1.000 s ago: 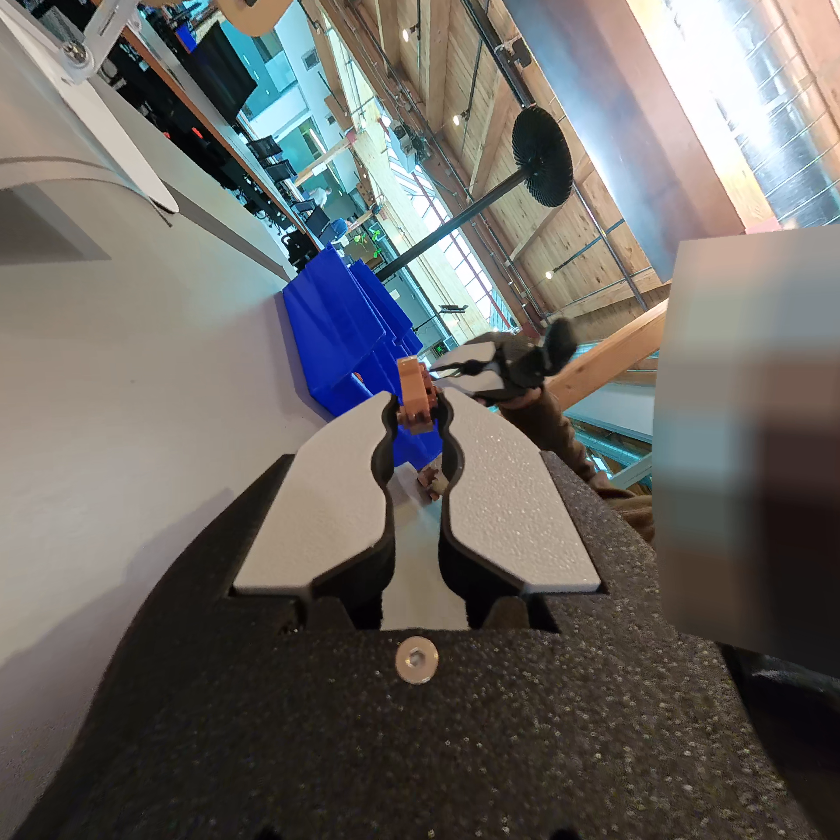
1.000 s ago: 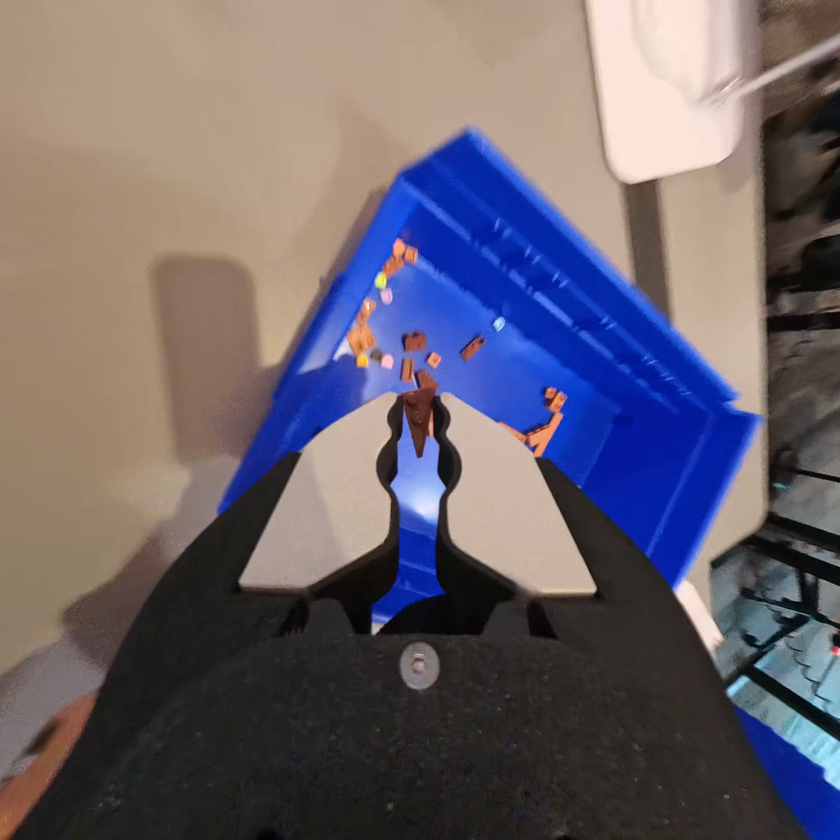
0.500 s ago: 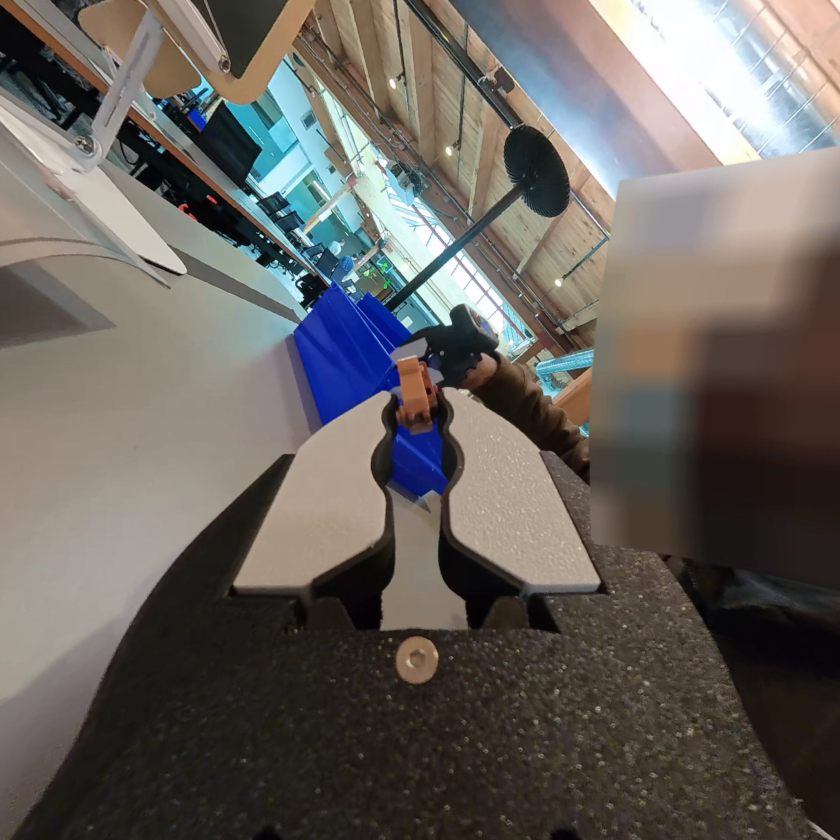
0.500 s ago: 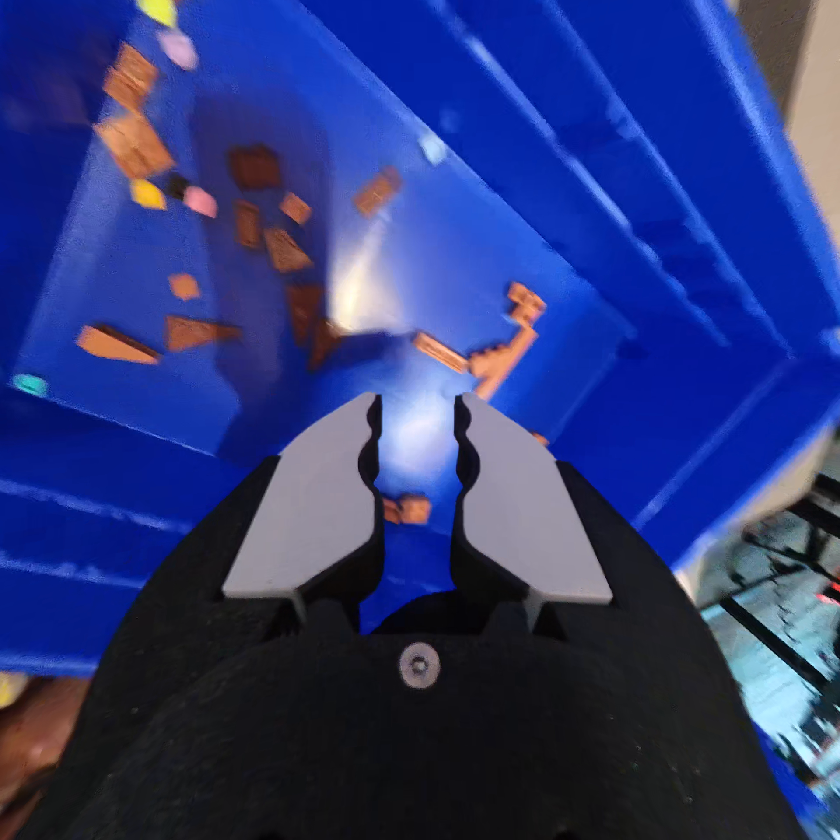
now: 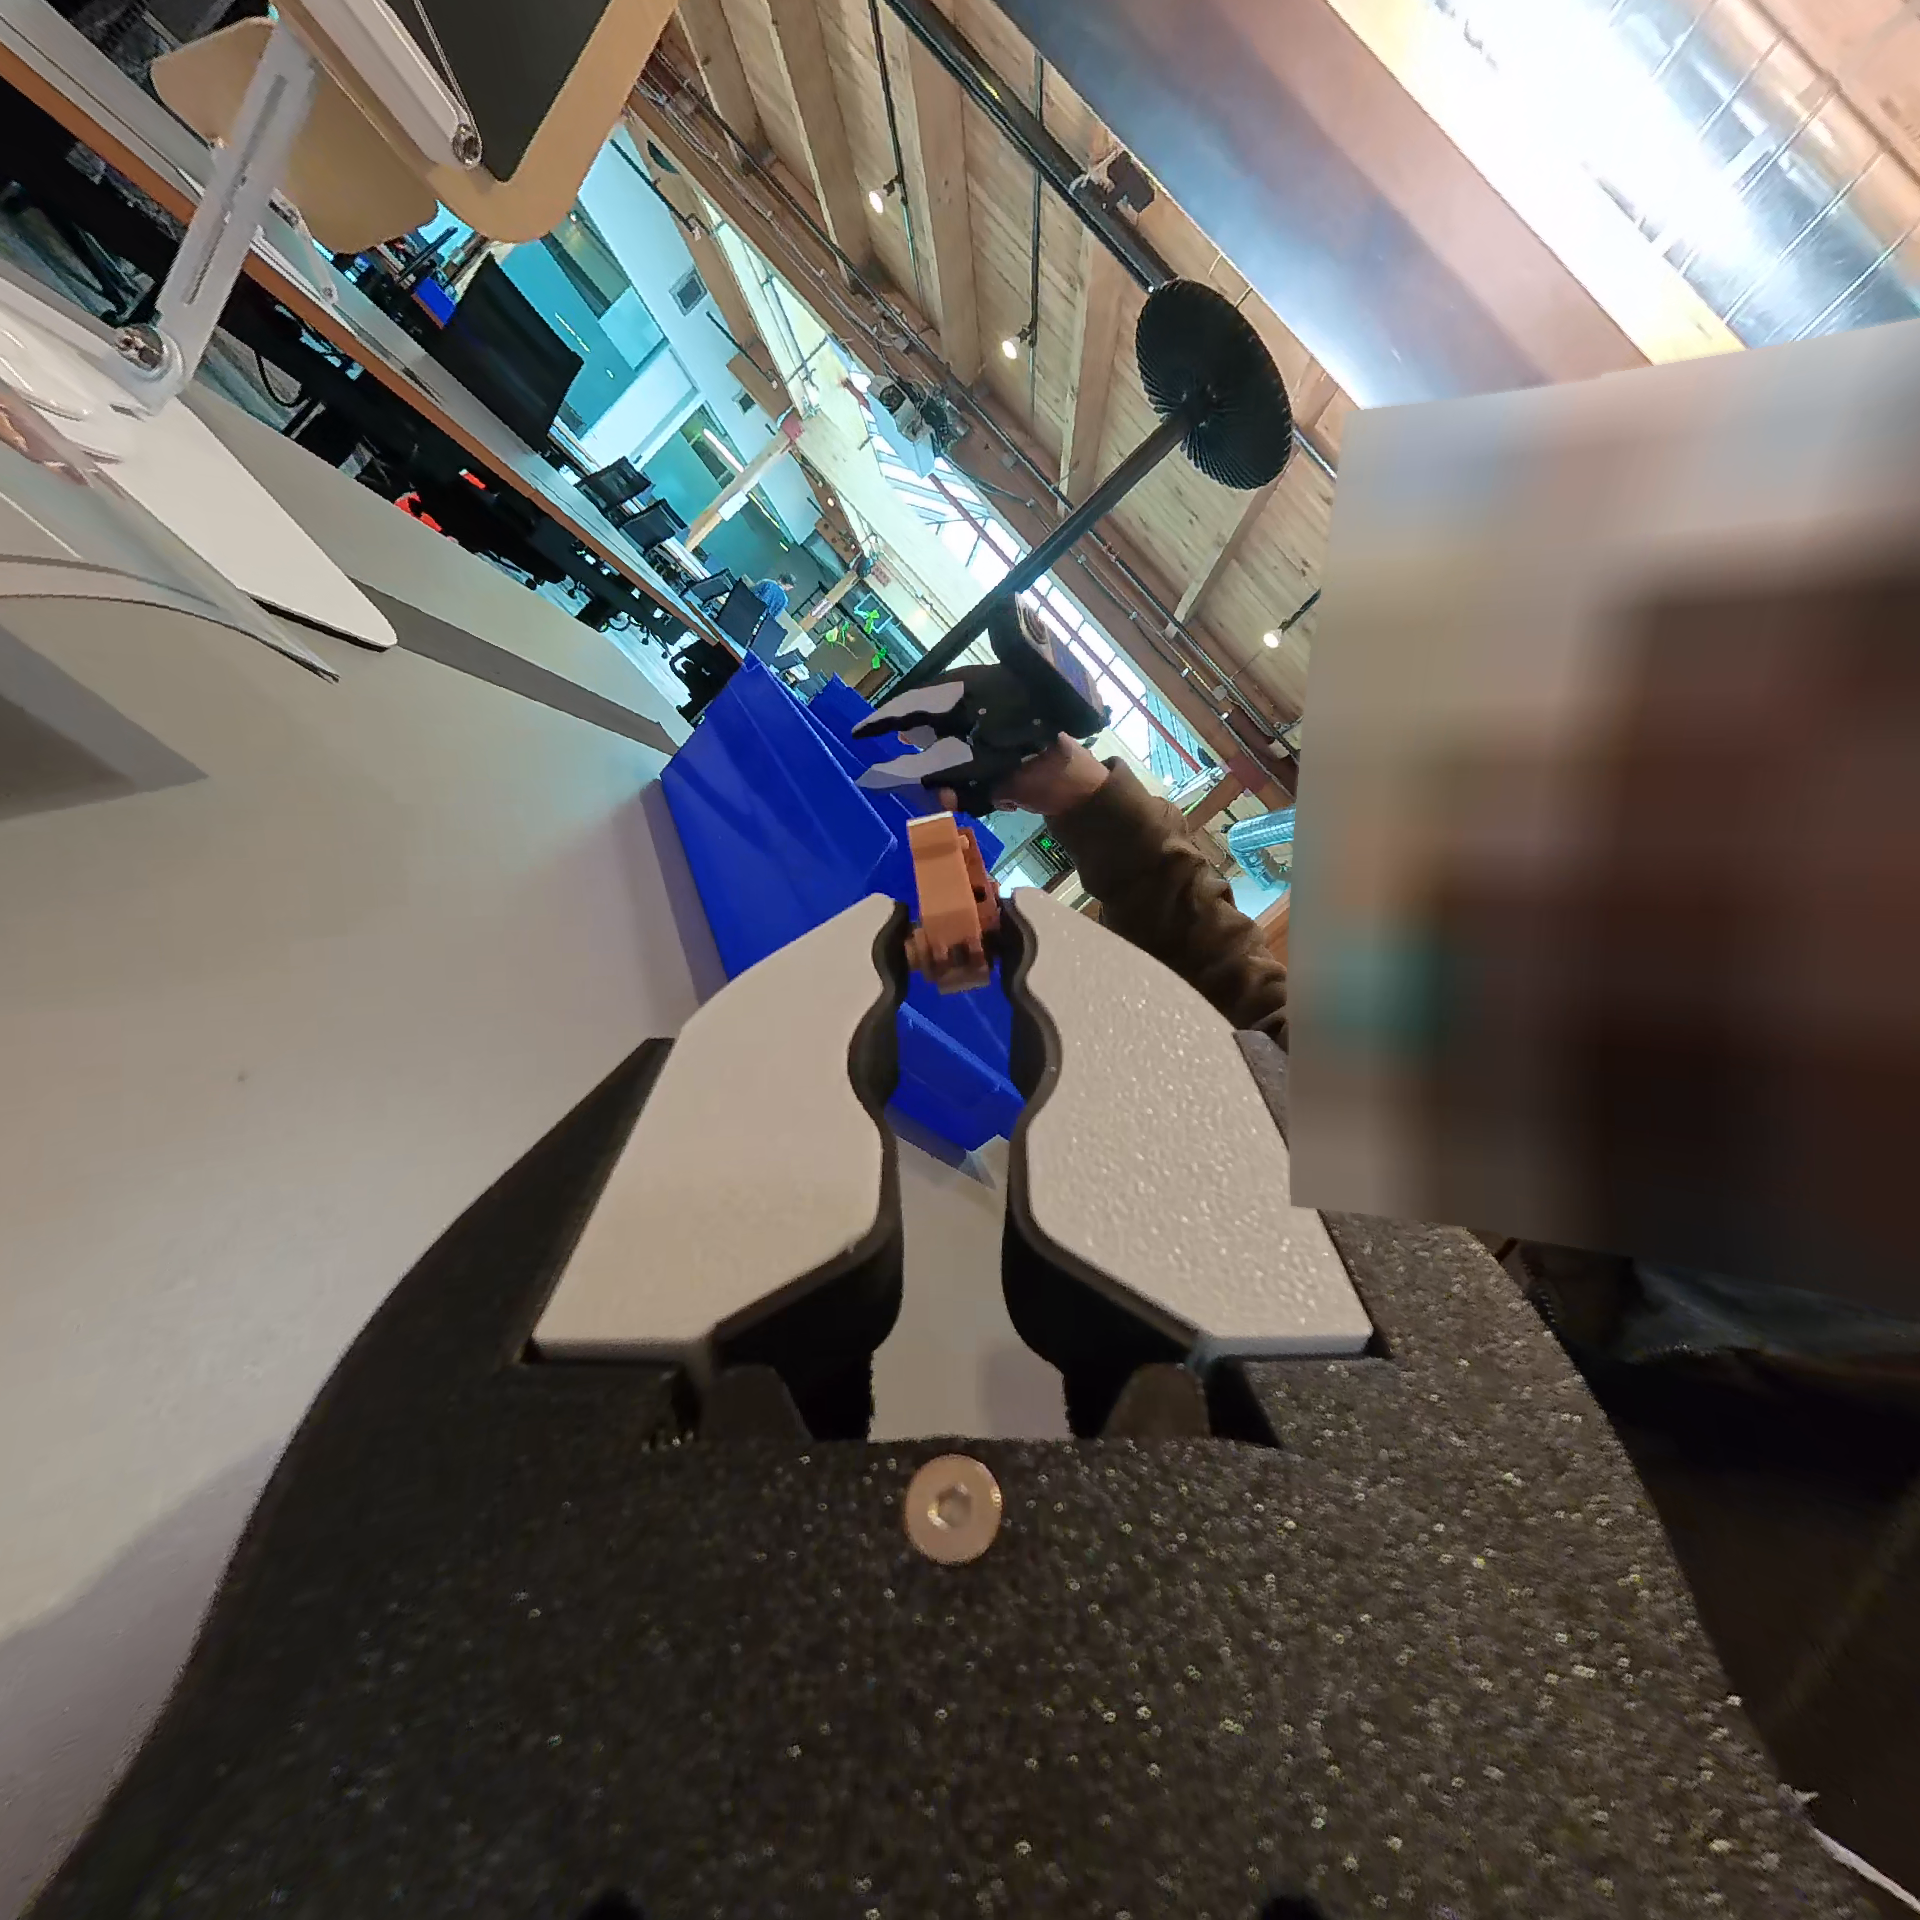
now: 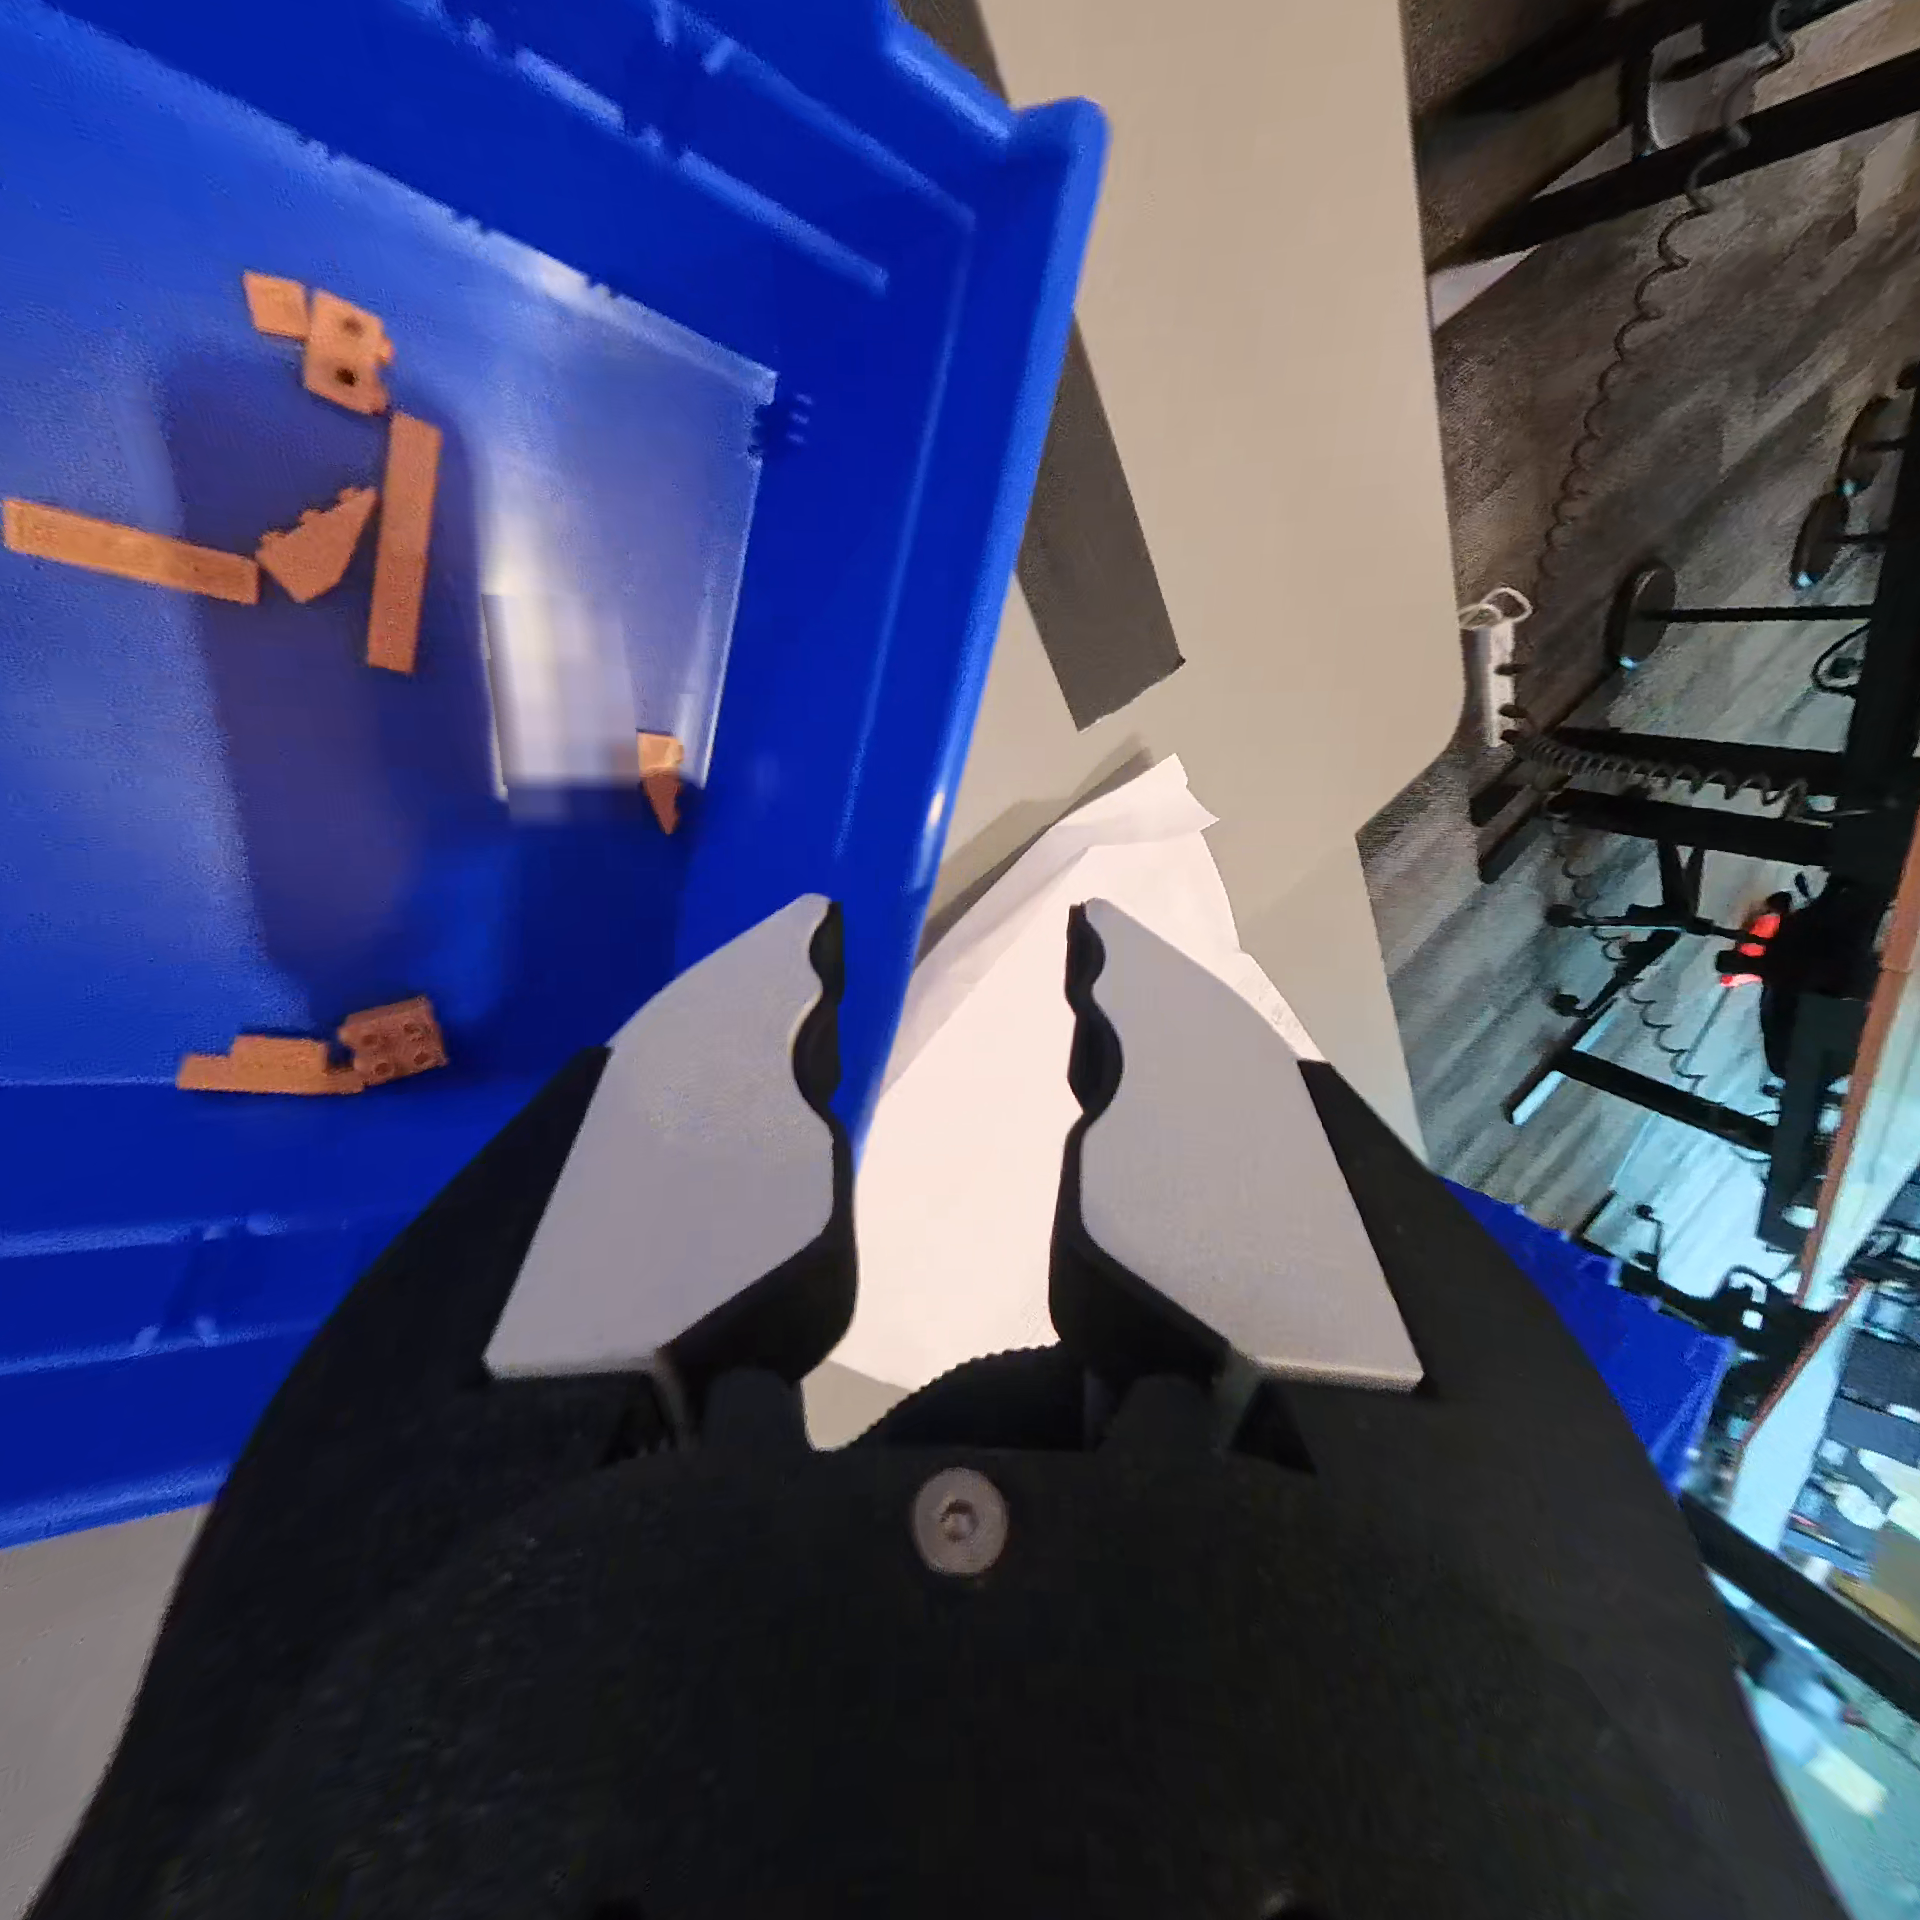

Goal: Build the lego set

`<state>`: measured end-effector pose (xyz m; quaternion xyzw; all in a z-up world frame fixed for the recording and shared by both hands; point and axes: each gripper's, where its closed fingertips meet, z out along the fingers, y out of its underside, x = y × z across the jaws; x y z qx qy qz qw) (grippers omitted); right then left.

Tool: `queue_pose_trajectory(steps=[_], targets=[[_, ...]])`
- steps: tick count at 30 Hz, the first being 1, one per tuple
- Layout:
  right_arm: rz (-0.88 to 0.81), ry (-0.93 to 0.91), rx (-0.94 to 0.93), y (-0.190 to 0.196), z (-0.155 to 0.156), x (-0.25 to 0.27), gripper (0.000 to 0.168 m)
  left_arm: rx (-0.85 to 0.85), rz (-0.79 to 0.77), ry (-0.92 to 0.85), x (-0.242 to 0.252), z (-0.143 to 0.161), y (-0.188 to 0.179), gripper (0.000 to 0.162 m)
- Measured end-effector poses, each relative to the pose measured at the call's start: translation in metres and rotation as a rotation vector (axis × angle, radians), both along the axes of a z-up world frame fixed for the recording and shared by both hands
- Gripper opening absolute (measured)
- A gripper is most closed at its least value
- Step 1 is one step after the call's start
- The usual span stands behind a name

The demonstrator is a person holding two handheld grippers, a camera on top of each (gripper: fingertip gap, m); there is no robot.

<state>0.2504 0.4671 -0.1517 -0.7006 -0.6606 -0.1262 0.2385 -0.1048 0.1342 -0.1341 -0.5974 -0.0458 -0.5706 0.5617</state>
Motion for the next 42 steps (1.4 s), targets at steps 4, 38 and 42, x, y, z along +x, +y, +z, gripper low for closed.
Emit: queue_pose_trajectory(steps=[4,38,42], targets=[[-0.049,-0.034,-0.166,-0.005,-0.028,0.011,0.043,0.003,-0.006,0.003,0.001,0.000,0.000,0.016],[-0.073,-0.097,-0.101,-0.143,0.013,-0.039,0.044,-0.025,-0.082,-0.036,0.010,0.000,-0.017,0.016],[-0.031,0.044,-0.198,-0.201,0.016,-0.062,0.044,-0.043,-0.082,-0.040,0.010,-0.002,-0.021,0.016]])
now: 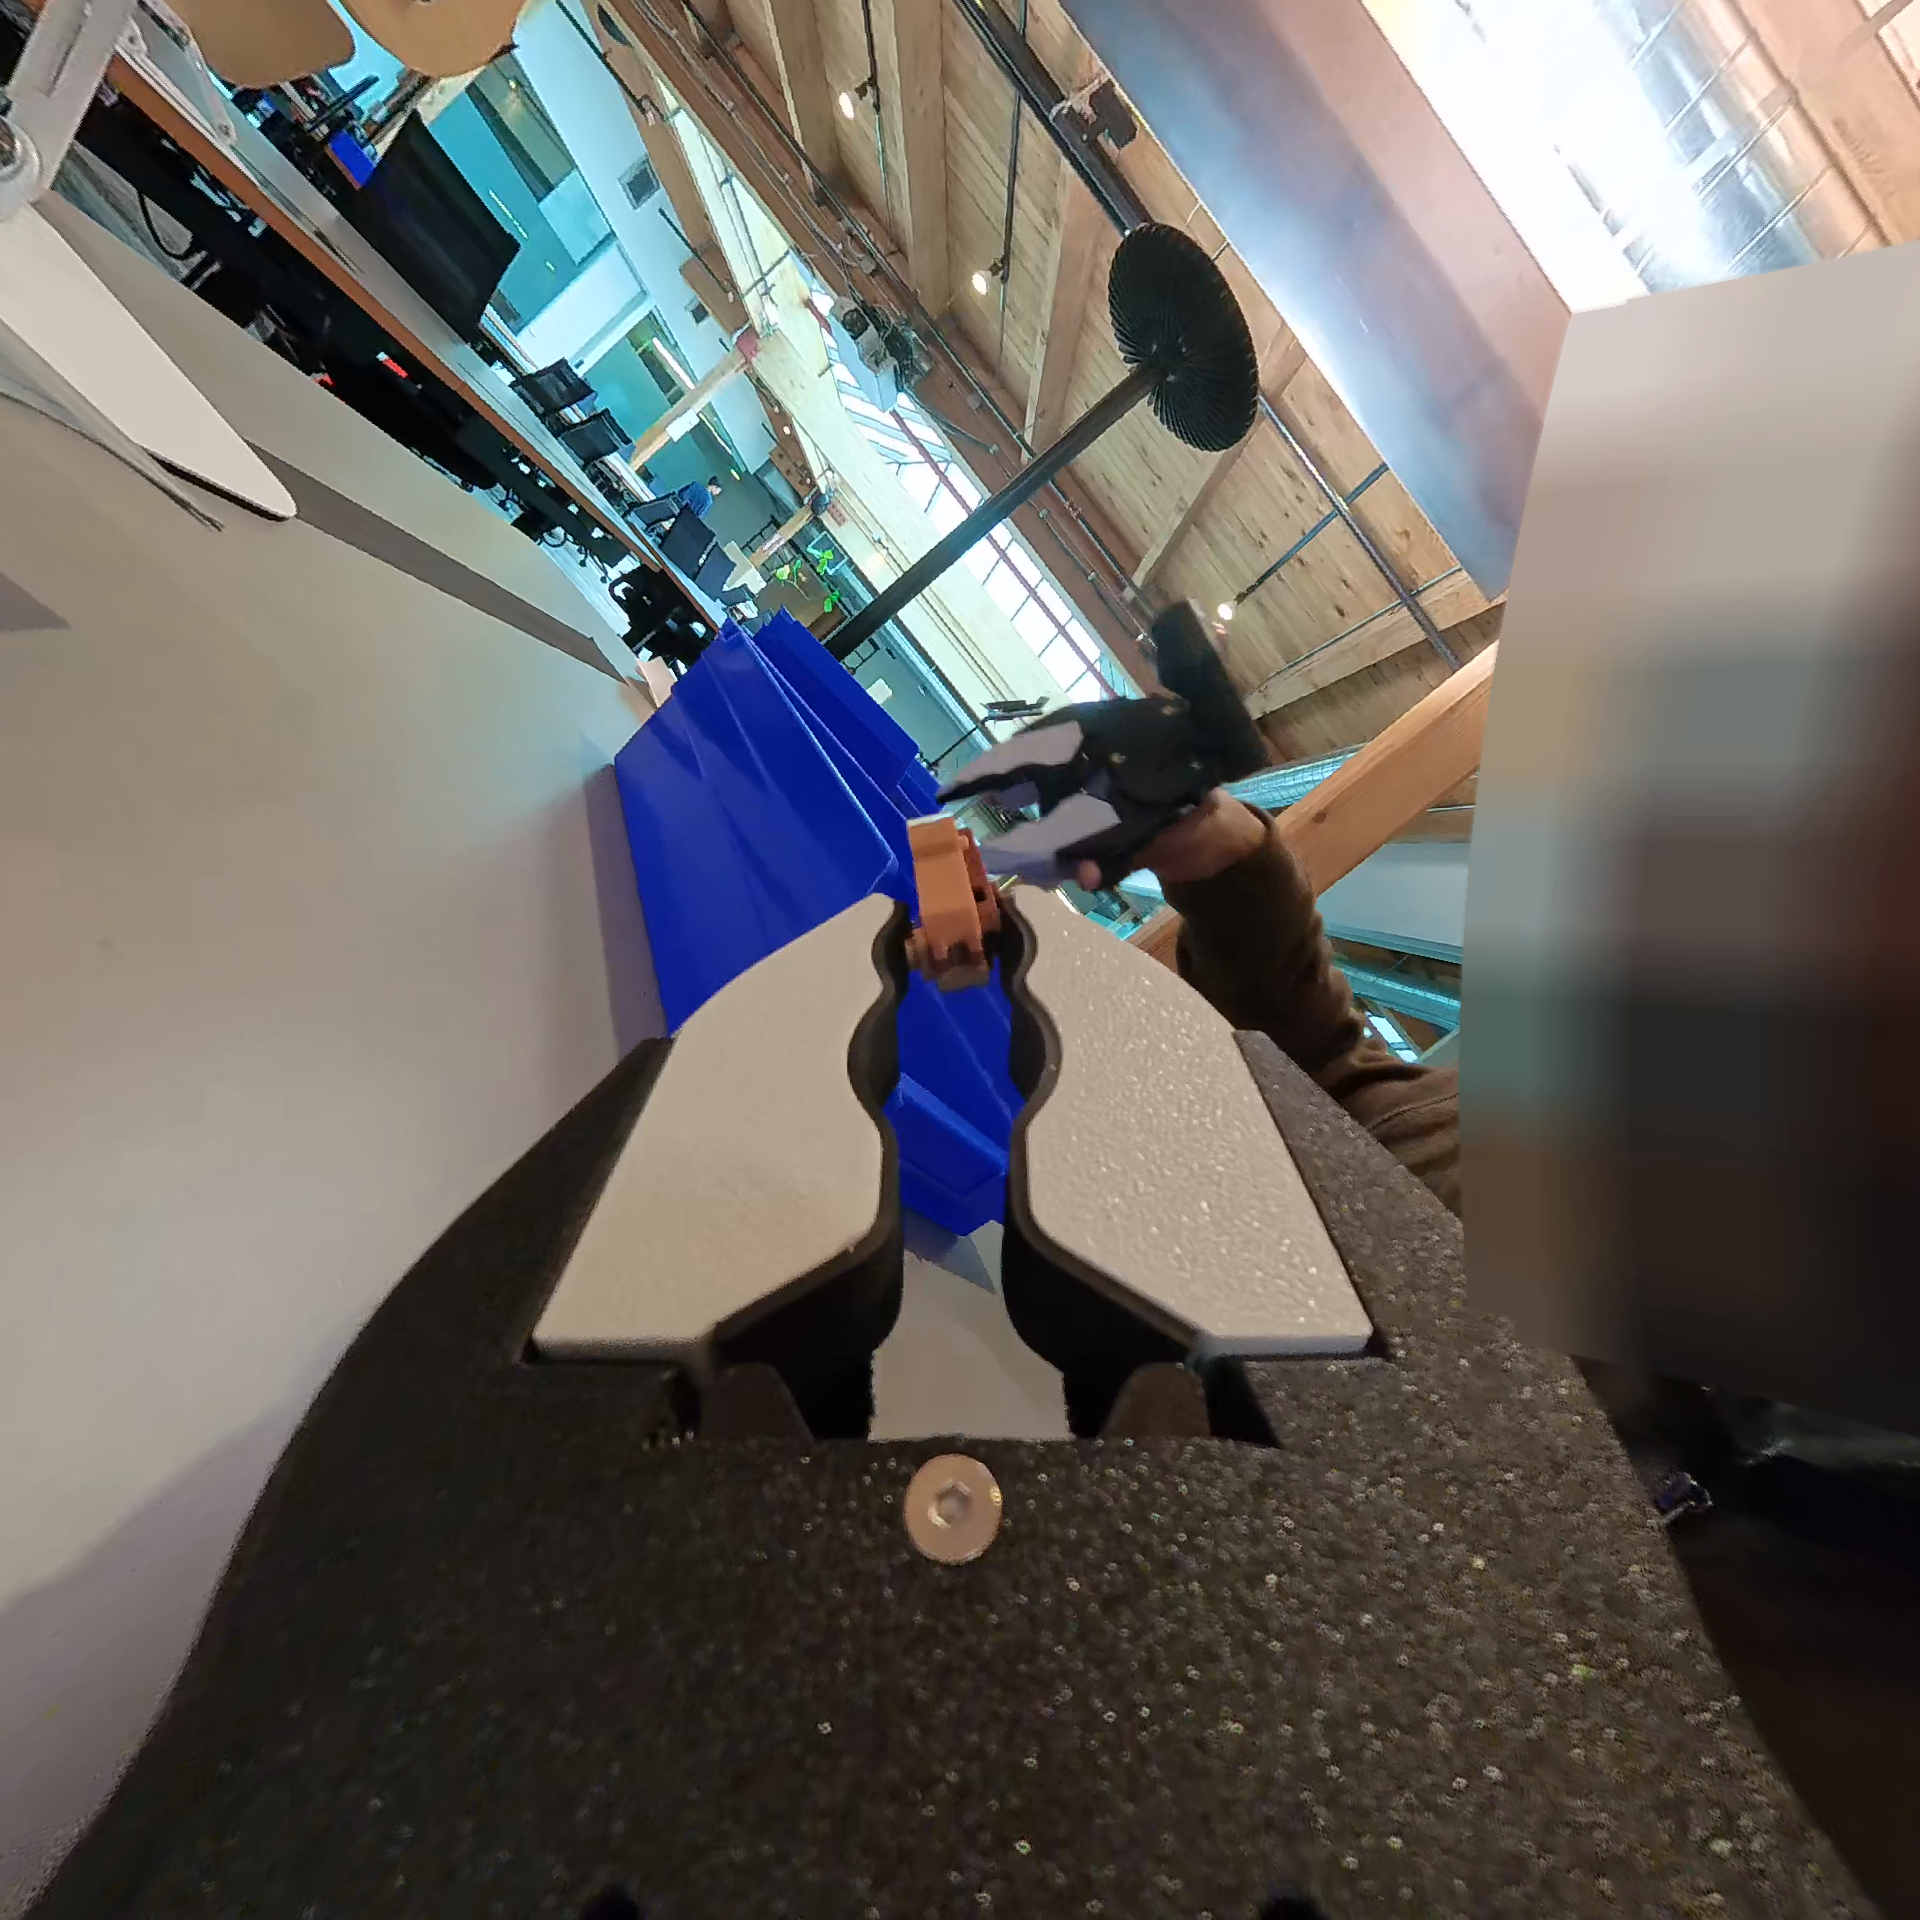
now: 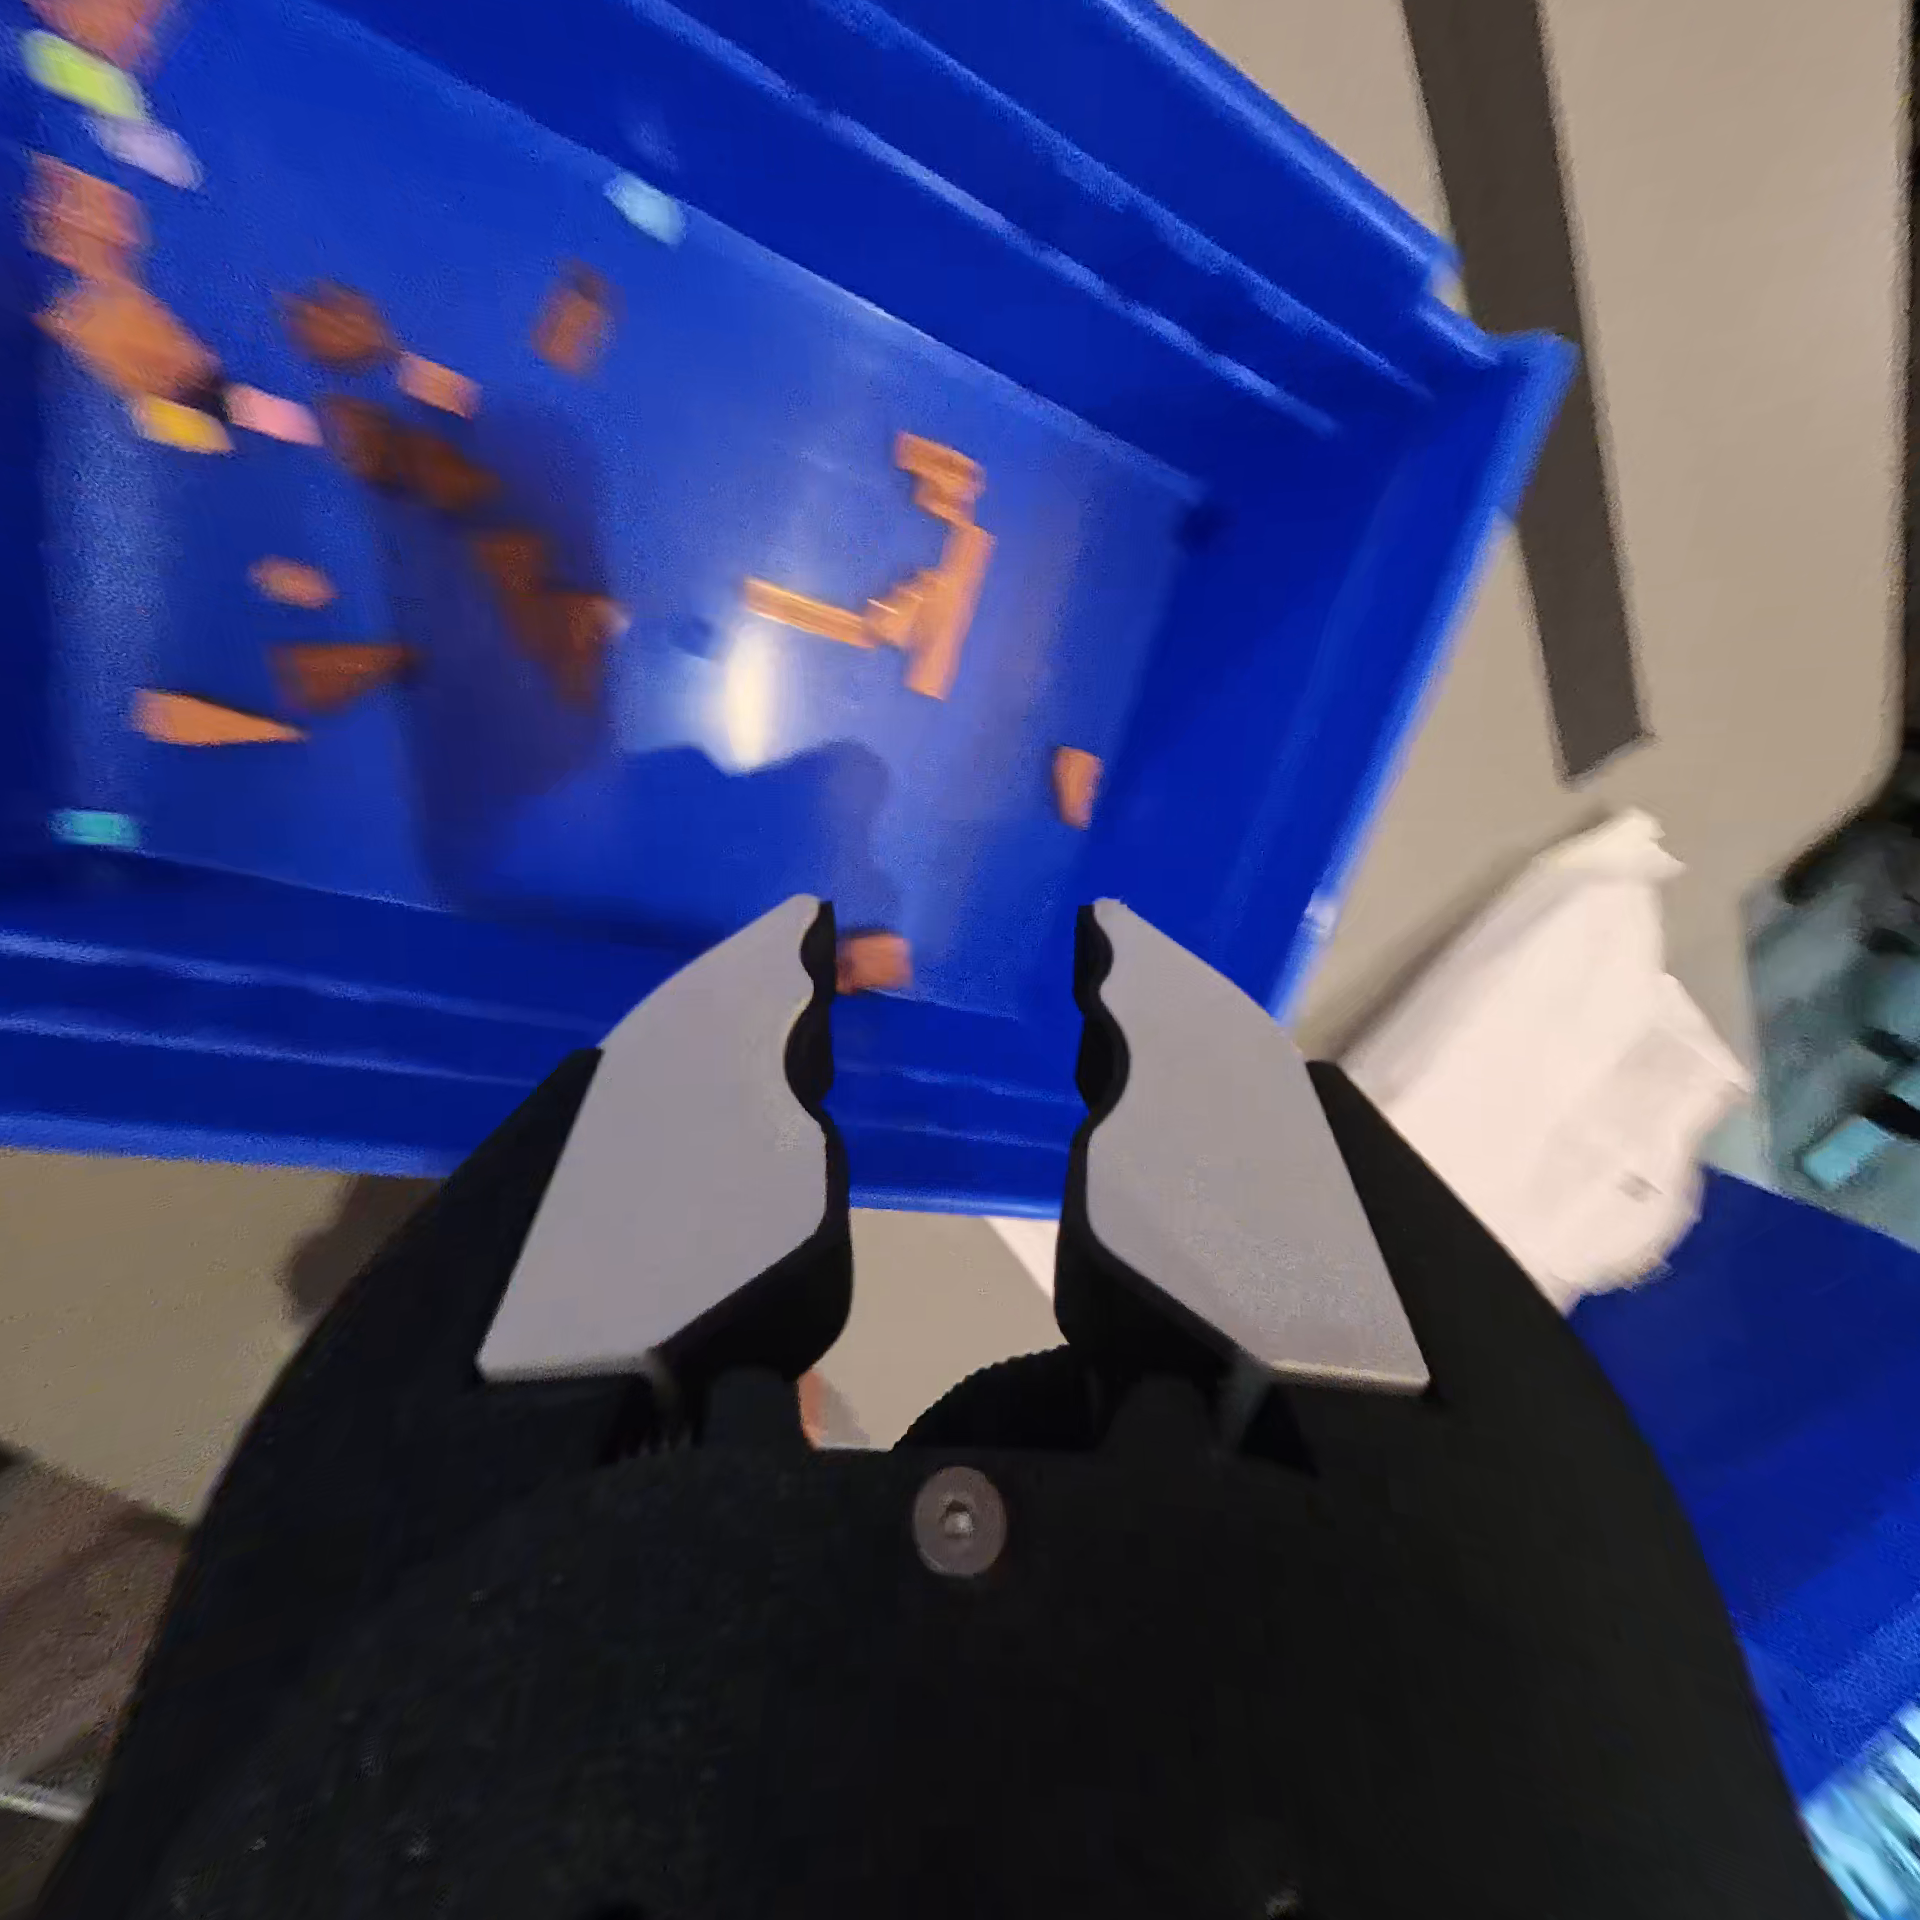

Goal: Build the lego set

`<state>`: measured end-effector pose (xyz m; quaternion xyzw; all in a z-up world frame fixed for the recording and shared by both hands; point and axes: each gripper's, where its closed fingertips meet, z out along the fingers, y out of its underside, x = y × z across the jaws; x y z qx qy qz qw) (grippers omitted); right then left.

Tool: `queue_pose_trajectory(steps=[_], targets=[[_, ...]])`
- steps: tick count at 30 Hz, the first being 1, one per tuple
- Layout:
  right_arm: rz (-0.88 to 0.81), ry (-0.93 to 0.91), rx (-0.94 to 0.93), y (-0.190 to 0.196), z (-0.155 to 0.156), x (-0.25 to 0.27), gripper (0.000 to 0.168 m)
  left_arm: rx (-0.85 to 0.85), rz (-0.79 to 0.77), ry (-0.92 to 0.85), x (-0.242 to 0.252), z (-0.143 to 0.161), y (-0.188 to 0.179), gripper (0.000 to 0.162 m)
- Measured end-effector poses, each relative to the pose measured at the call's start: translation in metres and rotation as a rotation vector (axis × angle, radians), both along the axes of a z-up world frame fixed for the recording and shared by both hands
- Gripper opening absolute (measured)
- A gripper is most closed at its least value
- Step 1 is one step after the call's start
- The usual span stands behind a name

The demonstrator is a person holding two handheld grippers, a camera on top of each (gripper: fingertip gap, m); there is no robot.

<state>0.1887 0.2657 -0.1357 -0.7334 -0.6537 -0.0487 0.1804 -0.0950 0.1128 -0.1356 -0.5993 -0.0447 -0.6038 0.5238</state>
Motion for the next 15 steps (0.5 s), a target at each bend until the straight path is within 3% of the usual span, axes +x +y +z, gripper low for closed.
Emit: queue_pose_trajectory(steps=[4,9,11,15], targets=[[0.014,0.298,-0.181,-0.082,0.005,-0.041,0.043,-0.017,-0.015,0.011,0.003,-0.002,-0.002,0.016],[-0.012,0.595,-0.125,-0.137,0.020,-0.070,0.037,-0.033,-0.034,0.019,0.008,-0.003,-0.006,0.016],[-0.010,0.743,-0.189,-0.166,0.022,-0.091,0.031,-0.032,-0.037,0.025,0.009,-0.004,-0.008,0.016],[0.064,0.813,-0.296,-0.222,-0.002,-0.141,0.030,-0.040,-0.031,0.018,0.007,-0.004,-0.008,0.016]])
